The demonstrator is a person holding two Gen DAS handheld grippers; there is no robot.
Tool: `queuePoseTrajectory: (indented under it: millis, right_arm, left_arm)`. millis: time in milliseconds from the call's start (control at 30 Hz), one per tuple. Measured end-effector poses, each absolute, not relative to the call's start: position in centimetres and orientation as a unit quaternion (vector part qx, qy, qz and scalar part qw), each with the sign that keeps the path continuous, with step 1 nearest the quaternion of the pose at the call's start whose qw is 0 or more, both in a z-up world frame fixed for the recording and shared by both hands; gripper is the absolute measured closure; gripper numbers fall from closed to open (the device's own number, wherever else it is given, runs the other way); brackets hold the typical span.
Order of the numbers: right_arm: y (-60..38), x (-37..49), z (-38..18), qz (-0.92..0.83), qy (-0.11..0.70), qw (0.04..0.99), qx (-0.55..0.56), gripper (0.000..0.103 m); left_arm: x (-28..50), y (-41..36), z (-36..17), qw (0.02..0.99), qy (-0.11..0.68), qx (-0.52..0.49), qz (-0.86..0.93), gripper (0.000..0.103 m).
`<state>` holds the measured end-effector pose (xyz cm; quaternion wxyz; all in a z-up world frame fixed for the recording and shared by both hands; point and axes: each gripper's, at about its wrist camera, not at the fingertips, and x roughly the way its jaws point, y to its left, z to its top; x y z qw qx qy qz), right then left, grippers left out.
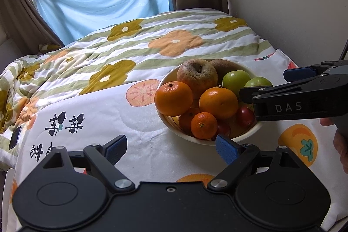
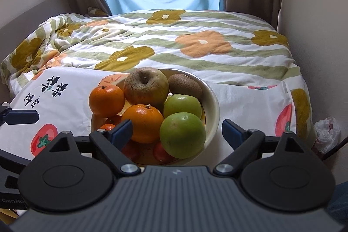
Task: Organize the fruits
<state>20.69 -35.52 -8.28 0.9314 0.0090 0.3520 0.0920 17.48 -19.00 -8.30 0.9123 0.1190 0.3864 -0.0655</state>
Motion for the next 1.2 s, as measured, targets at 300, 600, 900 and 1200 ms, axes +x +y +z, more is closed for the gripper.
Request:
queuePoseTrajectory:
  millis: [300, 600, 900, 1200]
  right_arm:
    - [-31.6, 15.7, -3.1, 0.074, 0.316, 0.946, -0.005, 0.000]
    - [-27.2, 9.7, 2.5, 0.057, 0.284, 0.957, 0.007, 0.000]
    - [-25.0, 3.2, 5.0, -0.001, 0.284, 0.959, -0.004, 0.000]
    - [-24.4, -0.6, 4.4, -0.025, 0.298, 0.954, 0.005, 0.000]
  left_arm:
    - [13.4, -14.5, -3.8, 0.929, 0.351, 0.097, -0.069, 0.012]
    - [8.5, -8.7, 0.5, 0.945, 0.315, 0.062, -0.054, 0.012]
    - [4.4, -5.0, 3.2, 0.955, 0.292, 0.040, -0.027, 0.000]
    - [1.2, -3.4, 3.7, 0.958, 0.283, 0.041, -0.028, 0.000]
